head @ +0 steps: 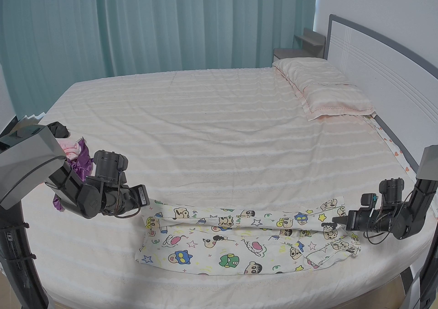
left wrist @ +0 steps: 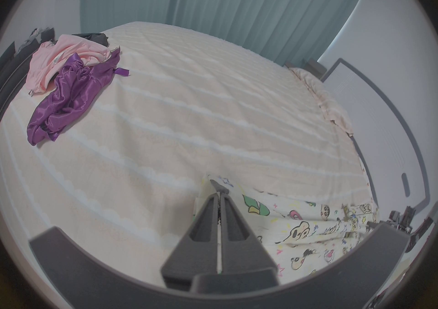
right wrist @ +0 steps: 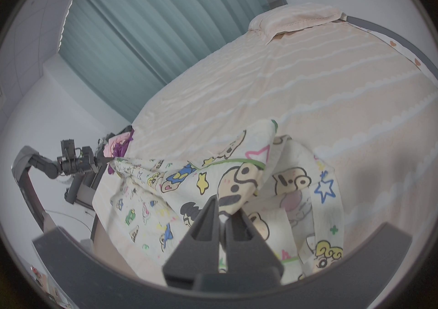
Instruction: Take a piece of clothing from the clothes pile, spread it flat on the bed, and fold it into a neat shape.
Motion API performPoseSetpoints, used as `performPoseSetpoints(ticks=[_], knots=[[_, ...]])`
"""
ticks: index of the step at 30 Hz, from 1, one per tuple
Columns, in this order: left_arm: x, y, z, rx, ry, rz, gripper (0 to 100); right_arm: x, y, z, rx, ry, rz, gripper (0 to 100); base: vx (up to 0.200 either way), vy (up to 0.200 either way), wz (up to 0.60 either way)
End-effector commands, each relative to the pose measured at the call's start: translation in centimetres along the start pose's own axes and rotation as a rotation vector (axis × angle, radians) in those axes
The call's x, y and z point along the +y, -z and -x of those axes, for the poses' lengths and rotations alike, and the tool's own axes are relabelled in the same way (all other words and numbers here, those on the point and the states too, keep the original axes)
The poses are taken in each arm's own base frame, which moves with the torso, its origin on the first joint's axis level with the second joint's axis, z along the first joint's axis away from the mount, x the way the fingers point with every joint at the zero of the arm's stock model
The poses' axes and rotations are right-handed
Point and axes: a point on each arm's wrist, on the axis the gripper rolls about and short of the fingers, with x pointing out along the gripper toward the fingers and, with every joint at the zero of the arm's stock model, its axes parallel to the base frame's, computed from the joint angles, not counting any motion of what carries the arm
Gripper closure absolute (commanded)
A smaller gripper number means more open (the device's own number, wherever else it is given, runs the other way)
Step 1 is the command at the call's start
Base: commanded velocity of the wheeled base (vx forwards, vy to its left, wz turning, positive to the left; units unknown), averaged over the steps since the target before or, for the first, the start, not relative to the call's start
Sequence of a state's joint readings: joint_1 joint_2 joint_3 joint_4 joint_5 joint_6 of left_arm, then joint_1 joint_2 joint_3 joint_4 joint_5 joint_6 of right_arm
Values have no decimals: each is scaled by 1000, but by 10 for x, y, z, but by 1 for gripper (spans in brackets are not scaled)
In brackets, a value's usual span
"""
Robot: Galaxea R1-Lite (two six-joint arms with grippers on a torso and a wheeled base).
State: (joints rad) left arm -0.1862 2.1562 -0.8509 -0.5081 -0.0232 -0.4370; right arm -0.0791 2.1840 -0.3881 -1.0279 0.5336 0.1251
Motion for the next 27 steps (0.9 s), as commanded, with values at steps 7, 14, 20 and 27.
performPoseSetpoints(ticks=[7, 14, 20, 27], knots=[[3, 25, -21, 91, -31, -43, 100, -3, 21, -1, 78, 9, 37, 100, 0, 0, 0], [4, 27, -21, 99, -36, -42, 0, -5, 24, -2, 90, 17, 50, 0, 0, 0, 0], [7, 30, -12, 106, -43, -35, 0, -3, 17, 0, 59, 21, 64, 0, 0, 0, 0], [18, 31, 13, 101, -48, 1, 0, 7, -11, 13, -60, 133, 121, 0, 0, 0, 0]])
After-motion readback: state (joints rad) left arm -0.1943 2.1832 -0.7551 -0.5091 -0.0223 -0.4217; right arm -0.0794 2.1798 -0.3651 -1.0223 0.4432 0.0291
